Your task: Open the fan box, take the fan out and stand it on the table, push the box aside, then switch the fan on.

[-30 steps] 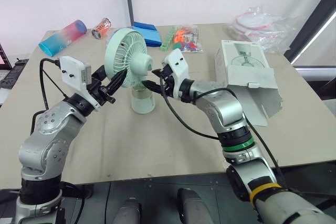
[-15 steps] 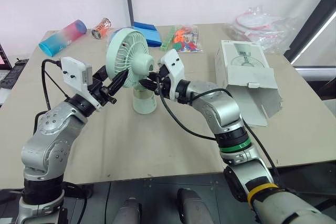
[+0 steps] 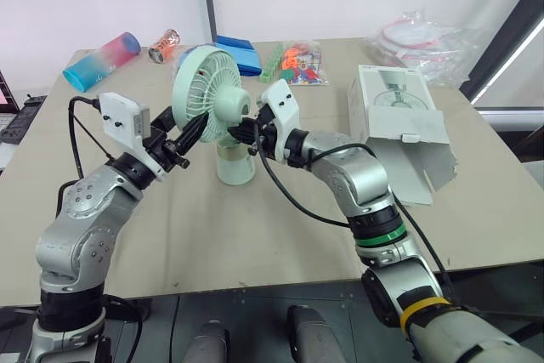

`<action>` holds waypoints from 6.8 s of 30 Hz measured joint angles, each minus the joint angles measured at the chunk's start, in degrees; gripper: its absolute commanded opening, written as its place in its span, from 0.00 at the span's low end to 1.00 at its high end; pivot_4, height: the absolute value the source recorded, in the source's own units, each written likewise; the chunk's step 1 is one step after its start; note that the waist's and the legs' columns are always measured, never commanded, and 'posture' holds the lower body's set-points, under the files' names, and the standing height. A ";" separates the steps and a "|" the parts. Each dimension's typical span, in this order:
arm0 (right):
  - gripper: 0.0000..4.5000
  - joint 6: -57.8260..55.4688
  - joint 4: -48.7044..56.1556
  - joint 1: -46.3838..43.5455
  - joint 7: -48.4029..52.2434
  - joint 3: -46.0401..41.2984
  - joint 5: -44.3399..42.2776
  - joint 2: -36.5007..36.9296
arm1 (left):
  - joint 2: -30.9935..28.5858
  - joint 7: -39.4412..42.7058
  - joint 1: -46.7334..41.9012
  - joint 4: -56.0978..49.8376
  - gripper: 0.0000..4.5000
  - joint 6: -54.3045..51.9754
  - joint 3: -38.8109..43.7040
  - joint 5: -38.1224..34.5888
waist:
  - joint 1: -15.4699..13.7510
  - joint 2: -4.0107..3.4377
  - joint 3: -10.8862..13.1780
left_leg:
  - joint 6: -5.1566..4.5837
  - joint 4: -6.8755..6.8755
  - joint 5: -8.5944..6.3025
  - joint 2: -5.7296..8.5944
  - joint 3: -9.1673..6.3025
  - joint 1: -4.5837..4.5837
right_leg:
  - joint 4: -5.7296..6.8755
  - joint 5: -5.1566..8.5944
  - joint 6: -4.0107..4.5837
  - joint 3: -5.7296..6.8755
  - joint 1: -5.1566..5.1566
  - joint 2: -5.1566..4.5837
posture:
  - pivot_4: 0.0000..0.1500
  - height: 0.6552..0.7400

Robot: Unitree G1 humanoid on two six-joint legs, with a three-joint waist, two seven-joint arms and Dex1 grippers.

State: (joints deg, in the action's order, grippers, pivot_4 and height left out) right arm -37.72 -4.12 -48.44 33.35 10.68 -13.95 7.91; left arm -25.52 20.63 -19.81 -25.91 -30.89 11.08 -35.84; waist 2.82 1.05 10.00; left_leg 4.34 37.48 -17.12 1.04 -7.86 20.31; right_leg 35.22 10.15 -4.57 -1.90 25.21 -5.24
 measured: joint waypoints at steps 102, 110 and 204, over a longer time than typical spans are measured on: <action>0.07 18.84 8.77 16.44 28.40 1.19 -8.02 14.29 | -6.92 32.11 7.25 18.41 0.00 7.31 -13.11 10.47 | 1.34 -0.08 -0.11 | -0.29 0.05 -0.15 -0.01 -0.02 -0.16 | 0.11 0.00 0.01 0.00 -0.12 0.02 | 1.00 1.00; 0.07 18.59 9.15 16.46 27.70 1.33 -7.99 14.41 | -6.67 32.32 6.63 18.64 0.00 7.24 -13.11 10.75 | 1.34 -0.08 -0.11 | -0.28 0.06 -0.15 -0.01 -0.02 -0.16 | 0.12 0.00 0.00 0.00 -0.12 0.01 | 1.00 1.00; 0.07 25.95 -21.09 -5.12 24.84 -4.65 -6.96 4.20 | -13.54 29.40 31.34 -1.19 1.00 -0.28 11.41 -5.80 | 1.56 -0.16 -0.09 | -0.30 0.03 -0.16 -0.02 0.02 -0.11 | 0.24 0.02 0.06 -0.01 0.01 0.02 | 1.00 1.00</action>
State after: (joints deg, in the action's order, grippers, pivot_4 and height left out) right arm -11.76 -25.22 -53.56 58.19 6.03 -20.91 12.11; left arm -39.06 50.03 11.53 -27.10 -31.17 22.48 -41.64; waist 4.38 0.89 9.92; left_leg 4.04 37.51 -17.28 1.01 -7.84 20.20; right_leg 35.45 10.17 -4.51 -1.91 25.22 -5.23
